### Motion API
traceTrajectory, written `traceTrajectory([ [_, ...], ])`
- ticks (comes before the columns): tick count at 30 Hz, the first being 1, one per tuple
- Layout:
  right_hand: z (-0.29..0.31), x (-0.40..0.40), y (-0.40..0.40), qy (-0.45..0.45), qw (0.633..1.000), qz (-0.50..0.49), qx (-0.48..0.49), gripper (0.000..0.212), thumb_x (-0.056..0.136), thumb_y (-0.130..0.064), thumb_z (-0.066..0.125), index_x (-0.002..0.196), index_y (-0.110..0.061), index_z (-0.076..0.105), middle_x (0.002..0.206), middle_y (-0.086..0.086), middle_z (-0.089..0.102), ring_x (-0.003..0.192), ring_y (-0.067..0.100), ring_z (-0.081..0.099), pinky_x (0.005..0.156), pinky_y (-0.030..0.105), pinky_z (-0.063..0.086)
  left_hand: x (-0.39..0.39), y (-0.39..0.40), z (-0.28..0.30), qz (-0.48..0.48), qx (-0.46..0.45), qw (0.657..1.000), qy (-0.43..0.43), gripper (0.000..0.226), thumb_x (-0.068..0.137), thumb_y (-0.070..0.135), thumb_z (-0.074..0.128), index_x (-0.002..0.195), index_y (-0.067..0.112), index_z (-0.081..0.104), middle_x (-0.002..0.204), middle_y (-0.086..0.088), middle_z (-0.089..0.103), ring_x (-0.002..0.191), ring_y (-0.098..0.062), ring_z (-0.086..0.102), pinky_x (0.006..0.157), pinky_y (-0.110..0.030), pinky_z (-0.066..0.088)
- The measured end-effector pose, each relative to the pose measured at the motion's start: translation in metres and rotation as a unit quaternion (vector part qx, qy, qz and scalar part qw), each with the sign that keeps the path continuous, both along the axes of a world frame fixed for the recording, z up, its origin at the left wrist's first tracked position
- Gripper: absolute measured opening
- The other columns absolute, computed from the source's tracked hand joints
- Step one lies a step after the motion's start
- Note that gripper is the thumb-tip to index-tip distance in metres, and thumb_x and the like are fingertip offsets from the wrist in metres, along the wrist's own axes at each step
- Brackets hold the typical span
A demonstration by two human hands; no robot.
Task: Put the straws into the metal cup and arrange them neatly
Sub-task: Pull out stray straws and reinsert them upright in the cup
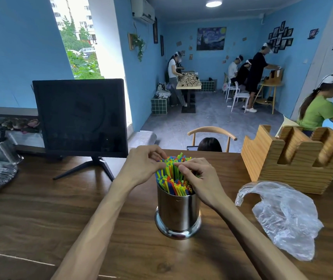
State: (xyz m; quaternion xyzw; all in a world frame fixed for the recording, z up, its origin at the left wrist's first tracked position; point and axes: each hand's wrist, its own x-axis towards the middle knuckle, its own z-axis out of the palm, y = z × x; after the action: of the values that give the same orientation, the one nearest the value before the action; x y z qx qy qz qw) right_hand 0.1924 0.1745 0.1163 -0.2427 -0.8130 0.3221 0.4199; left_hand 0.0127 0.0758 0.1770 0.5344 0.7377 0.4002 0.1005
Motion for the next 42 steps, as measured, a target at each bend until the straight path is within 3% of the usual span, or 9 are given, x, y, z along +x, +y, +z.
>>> traceTrajectory([
  [3, 0.001, 0.001, 0.0, -0.005, 1.0, 0.0, 0.003, 0.018, 0.098, -0.034, 0.064, 0.11, -0.035, 0.078, 0.101, -0.025, 0.067, 0.111, -0.002, 0.05, 0.1, 0.033, 0.039, -0.001, 0.001, 0.005, -0.013, 0.012, 1.0, -0.005, 0.018, 0.079, 0.015, 0.084, 0.083, 0.03, 0.075, 0.079, 0.007, 0.072, 0.067, 0.004, 0.066, 0.064, -0.009, 0.049],
  [13, 0.018, 0.0, 0.002, -0.061, 0.998, 0.024, 0.021, 0.024, 0.093, -0.039, 0.071, 0.116, -0.032, 0.075, 0.107, -0.026, 0.061, 0.11, -0.003, 0.054, 0.095, 0.022, 0.043, -0.003, 0.001, 0.013, -0.095, 0.038, 0.993, -0.054, 0.019, 0.085, 0.01, 0.08, 0.09, 0.027, 0.074, 0.084, 0.001, 0.076, 0.081, -0.009, 0.072, 0.081, -0.026, 0.059],
  [17, 0.028, -0.009, -0.001, -0.038, 0.999, 0.03, 0.015, 0.023, 0.09, -0.037, 0.075, 0.112, -0.033, 0.074, 0.098, -0.032, 0.063, 0.101, -0.012, 0.059, 0.085, 0.007, 0.043, 0.0, 0.003, 0.015, -0.121, 0.044, 0.99, -0.056, 0.019, 0.088, 0.012, 0.077, 0.094, 0.029, 0.072, 0.09, 0.0, 0.075, 0.085, -0.011, 0.07, 0.082, -0.027, 0.059],
  [20, 0.032, -0.014, 0.001, -0.018, 0.999, 0.03, -0.004, 0.015, 0.092, -0.035, 0.074, 0.106, -0.031, 0.076, 0.088, -0.021, 0.072, 0.09, -0.008, 0.067, 0.078, 0.013, 0.05, 0.001, 0.003, 0.014, -0.114, 0.065, 0.989, -0.067, 0.023, 0.089, 0.013, 0.076, 0.101, 0.032, 0.071, 0.091, 0.0, 0.075, 0.083, -0.012, 0.07, 0.081, -0.025, 0.059],
  [23, 0.035, -0.015, 0.001, 0.003, 0.999, 0.021, -0.025, 0.009, 0.088, -0.032, 0.078, 0.096, -0.032, 0.074, 0.08, -0.02, 0.07, 0.081, -0.009, 0.066, 0.072, 0.01, 0.048, 0.004, 0.002, 0.013, -0.099, 0.096, 0.986, -0.092, 0.027, 0.088, 0.011, 0.077, 0.102, 0.033, 0.072, 0.092, -0.001, 0.075, 0.084, -0.008, 0.071, 0.079, -0.024, 0.06],
  [30, 0.04, -0.018, 0.002, -0.028, 0.998, 0.036, -0.045, 0.012, 0.084, -0.033, 0.082, 0.093, -0.028, 0.077, 0.085, -0.011, 0.076, 0.086, -0.001, 0.069, 0.08, 0.027, 0.056, 0.004, 0.004, 0.007, -0.068, 0.125, 0.971, -0.191, 0.027, 0.078, 0.008, 0.086, 0.101, 0.018, 0.079, 0.087, -0.005, 0.079, 0.085, -0.022, 0.077, 0.085, -0.045, 0.063],
  [33, 0.042, -0.022, -0.001, -0.015, 0.998, 0.04, -0.043, 0.01, 0.09, -0.034, 0.075, 0.096, -0.029, 0.07, 0.083, -0.008, 0.076, 0.084, 0.002, 0.071, 0.079, 0.029, 0.056, 0.01, 0.004, 0.011, -0.058, 0.153, 0.966, -0.202, 0.032, 0.078, 0.008, 0.086, 0.108, 0.014, 0.076, 0.086, -0.002, 0.08, 0.084, -0.019, 0.077, 0.08, -0.038, 0.063],
  [38, 0.046, -0.026, -0.002, 0.037, 0.996, 0.057, -0.058, 0.013, 0.088, -0.025, 0.079, 0.098, -0.026, 0.071, 0.075, -0.012, 0.073, 0.078, 0.0, 0.069, 0.074, 0.015, 0.049, 0.018, 0.006, 0.02, -0.034, 0.222, 0.945, -0.237, 0.03, 0.074, 0.0, 0.087, 0.1, 0.009, 0.075, 0.079, 0.0, 0.077, 0.076, -0.012, 0.075, 0.065, -0.023, 0.059],
  [42, 0.047, -0.028, 0.004, 0.054, 0.992, 0.077, -0.08, 0.012, 0.085, -0.021, 0.082, 0.096, -0.018, 0.077, 0.083, -0.004, 0.078, 0.083, 0.009, 0.074, 0.08, 0.028, 0.058, 0.018, 0.01, 0.019, -0.022, 0.247, 0.942, -0.224, 0.028, 0.072, 0.0, 0.088, 0.093, 0.012, 0.076, 0.081, 0.001, 0.078, 0.081, -0.01, 0.075, 0.072, -0.029, 0.062],
])
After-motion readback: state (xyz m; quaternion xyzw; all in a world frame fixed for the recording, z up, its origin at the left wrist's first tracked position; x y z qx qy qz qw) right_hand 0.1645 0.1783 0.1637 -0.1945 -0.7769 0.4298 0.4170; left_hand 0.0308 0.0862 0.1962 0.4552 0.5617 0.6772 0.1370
